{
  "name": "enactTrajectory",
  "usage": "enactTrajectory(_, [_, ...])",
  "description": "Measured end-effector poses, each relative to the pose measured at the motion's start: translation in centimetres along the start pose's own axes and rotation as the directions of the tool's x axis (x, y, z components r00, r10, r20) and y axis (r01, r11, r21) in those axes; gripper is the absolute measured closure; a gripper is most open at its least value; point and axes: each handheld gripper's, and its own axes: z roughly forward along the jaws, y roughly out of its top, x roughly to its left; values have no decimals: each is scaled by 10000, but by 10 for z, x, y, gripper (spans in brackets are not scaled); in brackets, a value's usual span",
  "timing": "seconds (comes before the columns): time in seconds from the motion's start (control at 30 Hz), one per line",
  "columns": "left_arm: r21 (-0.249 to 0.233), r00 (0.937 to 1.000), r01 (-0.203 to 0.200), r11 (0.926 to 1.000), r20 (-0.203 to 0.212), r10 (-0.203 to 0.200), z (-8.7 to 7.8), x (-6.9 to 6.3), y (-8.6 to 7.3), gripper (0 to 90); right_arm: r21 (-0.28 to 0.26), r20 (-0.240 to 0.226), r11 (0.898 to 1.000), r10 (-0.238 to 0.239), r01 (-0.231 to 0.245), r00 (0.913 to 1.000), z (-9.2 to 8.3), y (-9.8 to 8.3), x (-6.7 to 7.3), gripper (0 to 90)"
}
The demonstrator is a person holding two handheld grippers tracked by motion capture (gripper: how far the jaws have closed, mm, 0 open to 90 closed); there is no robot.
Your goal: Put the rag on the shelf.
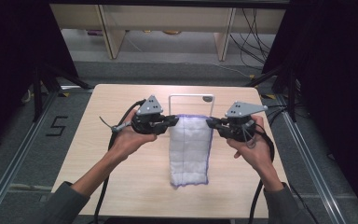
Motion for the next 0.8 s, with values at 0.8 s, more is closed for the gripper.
enactTrajectory(0.8, [-372,9926,-126,9992,-1209,80,15,63,72,843,-447,984,9972,640,-598,9931,21,81,-60,846])
